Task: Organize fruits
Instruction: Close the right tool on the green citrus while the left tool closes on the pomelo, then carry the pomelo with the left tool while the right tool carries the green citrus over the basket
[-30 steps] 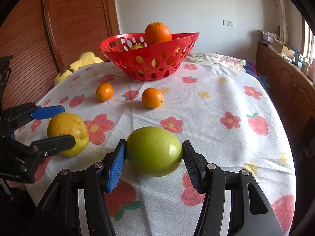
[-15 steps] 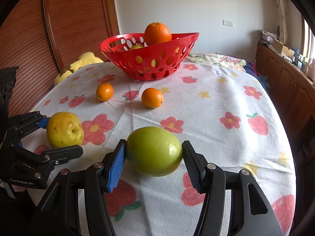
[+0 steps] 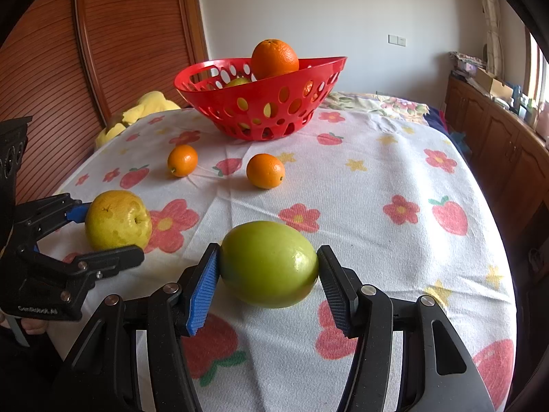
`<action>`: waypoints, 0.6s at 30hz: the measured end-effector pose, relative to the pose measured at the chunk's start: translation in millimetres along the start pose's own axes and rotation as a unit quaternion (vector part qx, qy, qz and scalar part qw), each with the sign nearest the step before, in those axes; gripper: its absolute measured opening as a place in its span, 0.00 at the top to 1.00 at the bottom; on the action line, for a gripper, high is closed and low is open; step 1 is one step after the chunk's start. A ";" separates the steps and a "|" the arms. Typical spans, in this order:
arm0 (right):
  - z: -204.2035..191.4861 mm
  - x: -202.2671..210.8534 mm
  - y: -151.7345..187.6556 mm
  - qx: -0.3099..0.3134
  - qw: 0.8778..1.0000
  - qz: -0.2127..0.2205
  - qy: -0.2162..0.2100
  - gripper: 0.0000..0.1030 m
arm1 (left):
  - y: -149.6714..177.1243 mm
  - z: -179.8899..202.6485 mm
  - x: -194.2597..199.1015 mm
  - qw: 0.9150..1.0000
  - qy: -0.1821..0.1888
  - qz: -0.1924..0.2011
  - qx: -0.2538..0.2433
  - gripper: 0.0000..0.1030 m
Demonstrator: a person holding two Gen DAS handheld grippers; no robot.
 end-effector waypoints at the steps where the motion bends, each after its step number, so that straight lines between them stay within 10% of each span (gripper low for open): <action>1: 0.1 0.0 0.0 0.000 1.000 0.000 0.000 0.43 | 0.1 -0.5 0.3 1.000 0.002 0.000 0.001 0.34; 18: 0.4 0.5 0.0 -0.002 1.000 0.000 0.000 0.43 | -20.7 1.3 19.9 1.000 0.003 0.030 -0.009 0.34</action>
Point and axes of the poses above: each gripper's, at about its wrist camera, not at the fingertips, and x roughly against the way its jaws point, z to its right, y to its underside, the point moved 9 cm from there along -x, roughly the way its jaws point, and after that the axes turned 14 degrees about y, right-handed, at the moved point
